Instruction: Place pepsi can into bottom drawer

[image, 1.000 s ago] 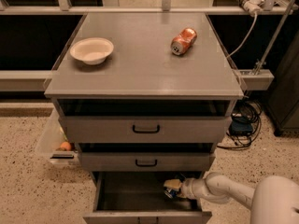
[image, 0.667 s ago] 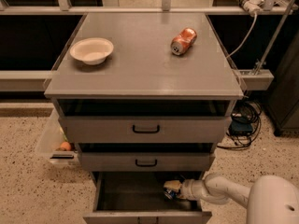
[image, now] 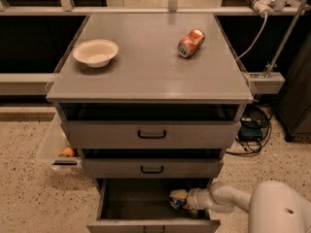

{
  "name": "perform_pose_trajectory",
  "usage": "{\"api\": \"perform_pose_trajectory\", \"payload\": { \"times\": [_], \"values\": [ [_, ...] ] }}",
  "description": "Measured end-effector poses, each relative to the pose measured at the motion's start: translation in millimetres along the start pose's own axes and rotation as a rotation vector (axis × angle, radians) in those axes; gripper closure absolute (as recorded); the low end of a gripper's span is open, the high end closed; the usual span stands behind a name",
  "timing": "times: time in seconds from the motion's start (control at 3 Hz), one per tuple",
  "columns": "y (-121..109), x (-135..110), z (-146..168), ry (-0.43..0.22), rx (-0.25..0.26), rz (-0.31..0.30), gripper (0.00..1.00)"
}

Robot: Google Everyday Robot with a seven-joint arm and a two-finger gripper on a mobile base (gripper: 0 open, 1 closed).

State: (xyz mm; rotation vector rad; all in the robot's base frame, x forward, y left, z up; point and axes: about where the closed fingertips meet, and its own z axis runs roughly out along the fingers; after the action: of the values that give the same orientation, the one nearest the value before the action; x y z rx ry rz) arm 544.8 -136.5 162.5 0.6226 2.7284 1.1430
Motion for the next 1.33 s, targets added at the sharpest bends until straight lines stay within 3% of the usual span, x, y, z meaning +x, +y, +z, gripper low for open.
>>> {"api": "perform_pose_trajectory", "payload": {
  "times": [0.33, 1.33],
  "values": [
    [-8.2, 1.7, 7.2, 0.015, 0.019, 0.013, 1.0],
    [-8.4, 1.8, 7.4, 0.015, 0.02, 0.013, 0.34]
  ]
}}
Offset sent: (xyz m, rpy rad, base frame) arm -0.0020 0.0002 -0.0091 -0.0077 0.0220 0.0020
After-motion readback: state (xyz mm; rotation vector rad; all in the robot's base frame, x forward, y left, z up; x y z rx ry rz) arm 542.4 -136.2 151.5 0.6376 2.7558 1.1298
